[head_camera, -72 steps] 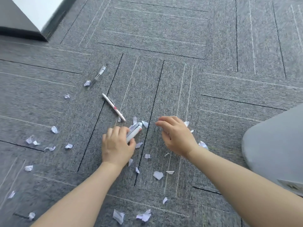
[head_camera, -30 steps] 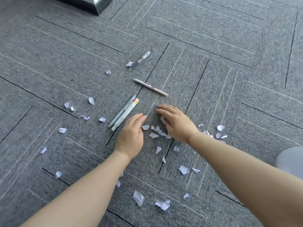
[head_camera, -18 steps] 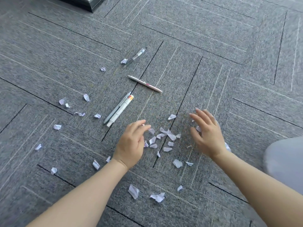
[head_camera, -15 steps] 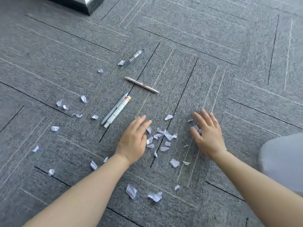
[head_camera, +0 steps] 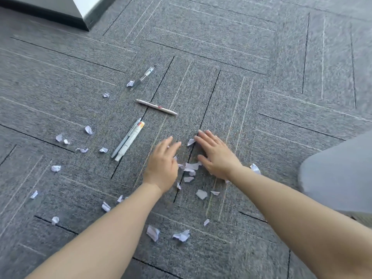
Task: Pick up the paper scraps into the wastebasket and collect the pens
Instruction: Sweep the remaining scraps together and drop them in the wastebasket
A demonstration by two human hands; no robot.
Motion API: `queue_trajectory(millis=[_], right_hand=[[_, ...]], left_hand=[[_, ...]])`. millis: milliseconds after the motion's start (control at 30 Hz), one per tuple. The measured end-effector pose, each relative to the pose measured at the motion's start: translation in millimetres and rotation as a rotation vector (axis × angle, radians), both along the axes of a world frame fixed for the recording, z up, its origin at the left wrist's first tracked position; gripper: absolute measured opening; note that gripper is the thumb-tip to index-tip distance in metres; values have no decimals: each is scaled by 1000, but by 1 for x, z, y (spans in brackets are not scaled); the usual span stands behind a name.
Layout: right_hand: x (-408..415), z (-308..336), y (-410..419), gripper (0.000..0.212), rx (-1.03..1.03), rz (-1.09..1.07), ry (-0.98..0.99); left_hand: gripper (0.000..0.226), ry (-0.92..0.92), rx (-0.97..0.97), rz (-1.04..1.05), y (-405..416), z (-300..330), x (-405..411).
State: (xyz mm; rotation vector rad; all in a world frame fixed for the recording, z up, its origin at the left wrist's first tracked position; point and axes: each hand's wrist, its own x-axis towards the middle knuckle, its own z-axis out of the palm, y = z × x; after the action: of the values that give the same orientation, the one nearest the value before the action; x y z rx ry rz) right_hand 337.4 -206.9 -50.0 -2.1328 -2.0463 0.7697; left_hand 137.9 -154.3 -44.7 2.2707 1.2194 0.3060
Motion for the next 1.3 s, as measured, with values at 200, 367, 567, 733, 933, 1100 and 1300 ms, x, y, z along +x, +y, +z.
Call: queue_trajectory(millis=[200, 367, 567, 733, 933, 1100, 1300], right_hand=[[-28, 2, -33, 51, 59, 272, 65], [-16, 0, -90, 50, 256, -124, 127], [21, -13, -112, 70, 127, -592, -20], [-21, -11, -103, 65, 67, -323, 170], [-31, -4, -79, 63, 225, -261, 215], [-14, -15, -58, 69, 80, -202, 36], [-62, -9, -88, 66, 118, 131, 239]], left_hand=[[39, 48, -113, -153, 6, 6, -8], [34, -89, -1, -199, -27, 2, -44], [53, 186, 4, 76, -33, -8, -75], [53, 91, -76, -46, -56, -8, -58], [50, 73, 20, 113, -64, -6, -69], [57, 288, 71, 413, -62, -8, -104], [61, 155, -22, 514, -81, -16, -121]])
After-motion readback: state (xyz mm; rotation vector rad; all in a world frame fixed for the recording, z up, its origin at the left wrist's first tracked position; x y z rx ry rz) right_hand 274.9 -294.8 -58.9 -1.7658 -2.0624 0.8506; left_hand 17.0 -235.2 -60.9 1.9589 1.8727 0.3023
